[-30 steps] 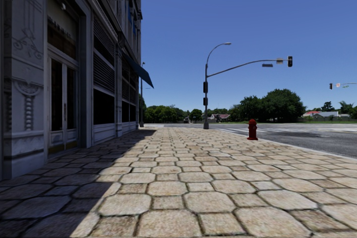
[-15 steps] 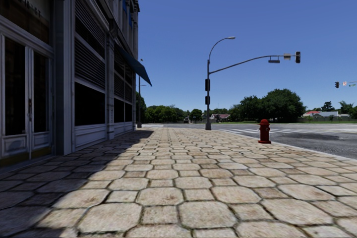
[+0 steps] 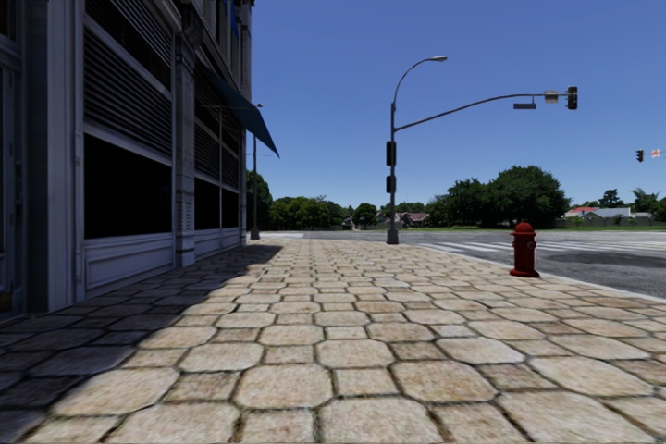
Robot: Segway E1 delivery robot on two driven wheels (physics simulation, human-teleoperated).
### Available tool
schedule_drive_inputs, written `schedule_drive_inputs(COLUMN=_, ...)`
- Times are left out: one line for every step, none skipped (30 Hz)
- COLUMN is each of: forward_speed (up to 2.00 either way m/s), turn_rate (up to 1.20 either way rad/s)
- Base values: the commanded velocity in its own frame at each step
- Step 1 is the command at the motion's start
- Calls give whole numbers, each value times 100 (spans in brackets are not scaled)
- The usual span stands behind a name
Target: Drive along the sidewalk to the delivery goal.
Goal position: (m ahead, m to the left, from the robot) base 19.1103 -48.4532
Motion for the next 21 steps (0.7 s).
schedule_drive_inputs(forward_speed=200, turn_rate=0)
schedule_drive_inputs(forward_speed=200, turn_rate=0)
schedule_drive_inputs(forward_speed=200, turn_rate=0)
schedule_drive_inputs(forward_speed=200, turn_rate=0)
schedule_drive_inputs(forward_speed=200, turn_rate=0)
schedule_drive_inputs(forward_speed=200, turn_rate=0)
schedule_drive_inputs(forward_speed=200, turn_rate=0)
schedule_drive_inputs(forward_speed=200, turn_rate=0)
schedule_drive_inputs(forward_speed=200, turn_rate=0)
schedule_drive_inputs(forward_speed=200, turn_rate=0)
schedule_drive_inputs(forward_speed=200, turn_rate=0)
schedule_drive_inputs(forward_speed=200, turn_rate=0)
schedule_drive_inputs(forward_speed=200, turn_rate=0)
schedule_drive_inputs(forward_speed=200, turn_rate=0)
schedule_drive_inputs(forward_speed=200, turn_rate=0)
schedule_drive_inputs(forward_speed=200, turn_rate=0)
schedule_drive_inputs(forward_speed=200, turn_rate=0)
schedule_drive_inputs(forward_speed=200, turn_rate=0)
schedule_drive_inputs(forward_speed=200, turn_rate=0)
schedule_drive_inputs(forward_speed=200, turn_rate=0)
schedule_drive_inputs(forward_speed=200, turn_rate=0)
